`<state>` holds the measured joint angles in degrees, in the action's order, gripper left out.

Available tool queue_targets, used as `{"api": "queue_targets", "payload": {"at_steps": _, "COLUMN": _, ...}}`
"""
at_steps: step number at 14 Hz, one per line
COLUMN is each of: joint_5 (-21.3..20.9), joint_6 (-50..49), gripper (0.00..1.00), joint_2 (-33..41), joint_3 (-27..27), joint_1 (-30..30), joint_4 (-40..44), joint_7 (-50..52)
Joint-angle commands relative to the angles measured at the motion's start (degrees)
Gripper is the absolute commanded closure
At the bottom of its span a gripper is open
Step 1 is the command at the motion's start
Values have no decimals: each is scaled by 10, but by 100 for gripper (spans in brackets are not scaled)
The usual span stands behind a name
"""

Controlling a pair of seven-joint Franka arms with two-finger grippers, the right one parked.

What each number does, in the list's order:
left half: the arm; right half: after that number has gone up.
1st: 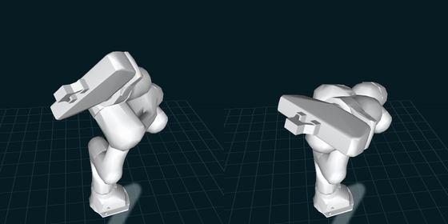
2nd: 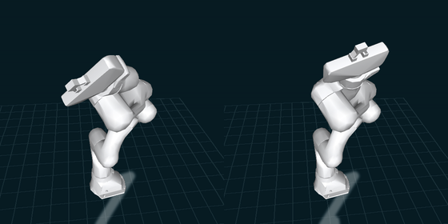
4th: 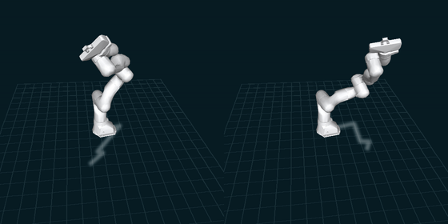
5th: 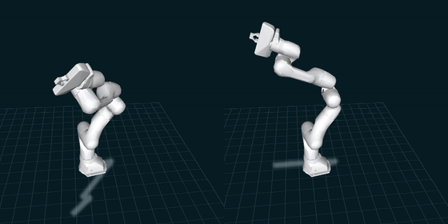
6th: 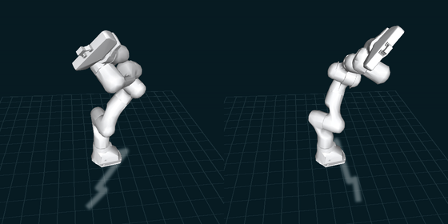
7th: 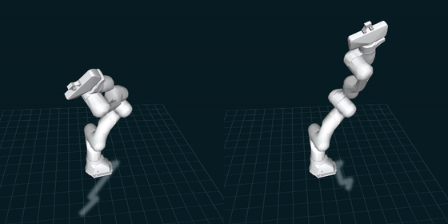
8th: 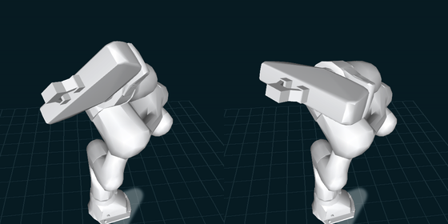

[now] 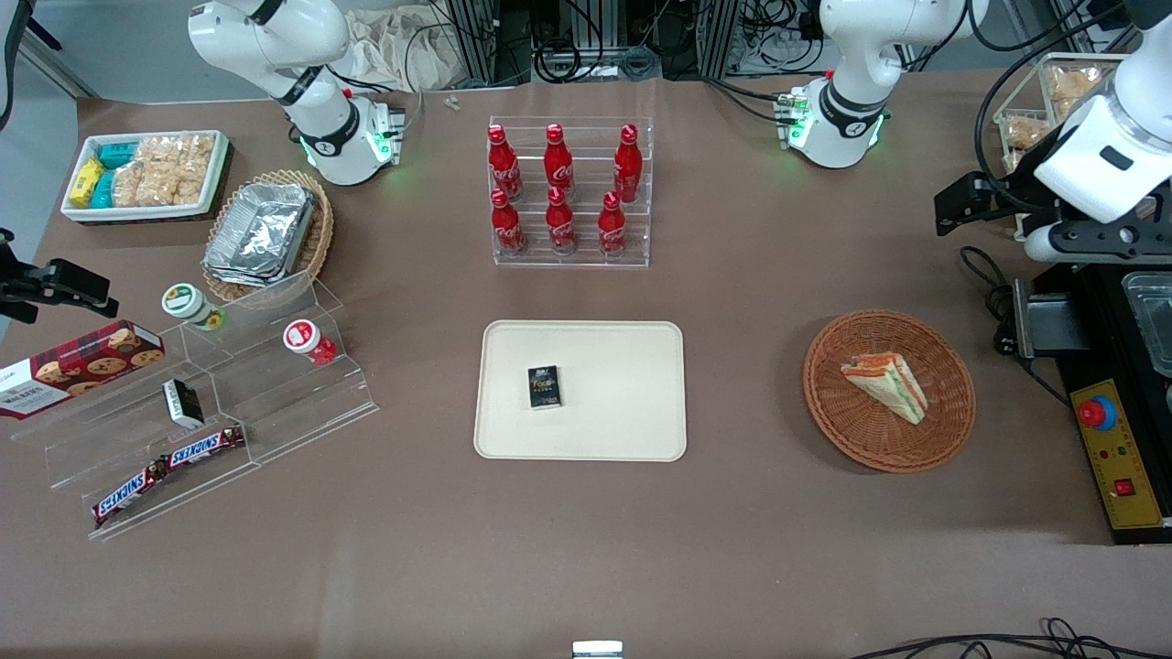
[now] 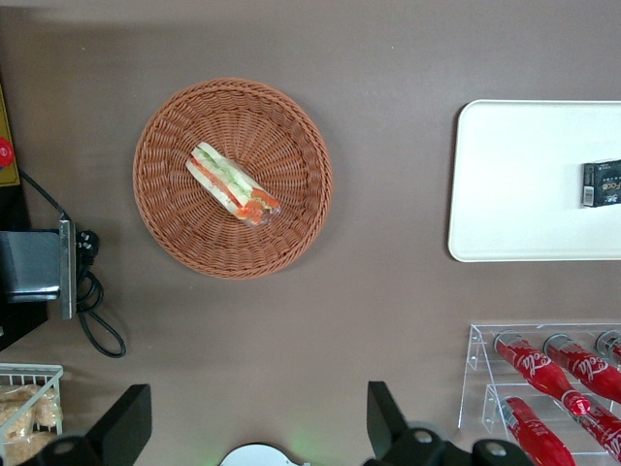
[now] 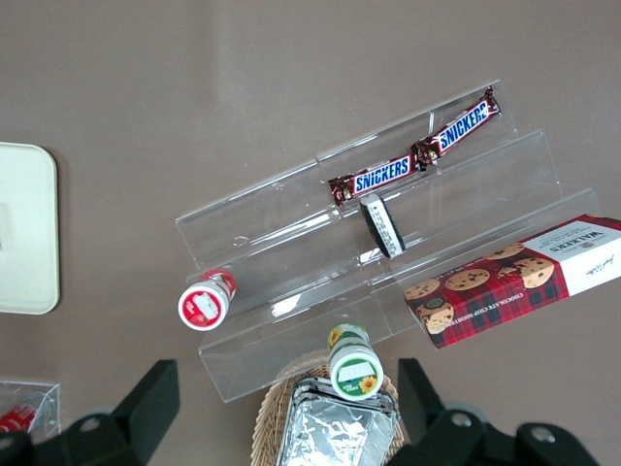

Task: Place sandwich from basket to tray
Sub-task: 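Move the left gripper over the sandwich in the wicker basket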

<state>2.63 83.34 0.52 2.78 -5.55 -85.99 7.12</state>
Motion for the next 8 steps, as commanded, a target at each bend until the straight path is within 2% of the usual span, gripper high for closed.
{"api": "queue_targets", "payload": {"at_steps": 1, "joint_5": -3, "joint_6": -10, "gripper": 0, "joint_2": -9, "joint_3": -4, "joint_1": -4, "joint_4": 21, "joint_7": 2}}
{"api": "queue_targets", "payload": {"at_steps": 4, "joint_5": -5, "joint_6": -10, "gripper": 0, "joint_2": -9, "joint_3": -4, "joint_1": -4, "joint_4": 15, "joint_7": 17}}
{"api": "queue_targets", "payload": {"at_steps": 6, "joint_5": -7, "joint_6": -10, "gripper": 0, "joint_2": -9, "joint_3": -4, "joint_1": -4, "joint_4": 11, "joint_7": 83}}
{"api": "queue_targets", "payload": {"at_steps": 8, "joint_5": -6, "joint_6": -8, "gripper": 0, "joint_2": -8, "joint_3": -4, "joint_1": -4, "joint_4": 6, "joint_7": 107}}
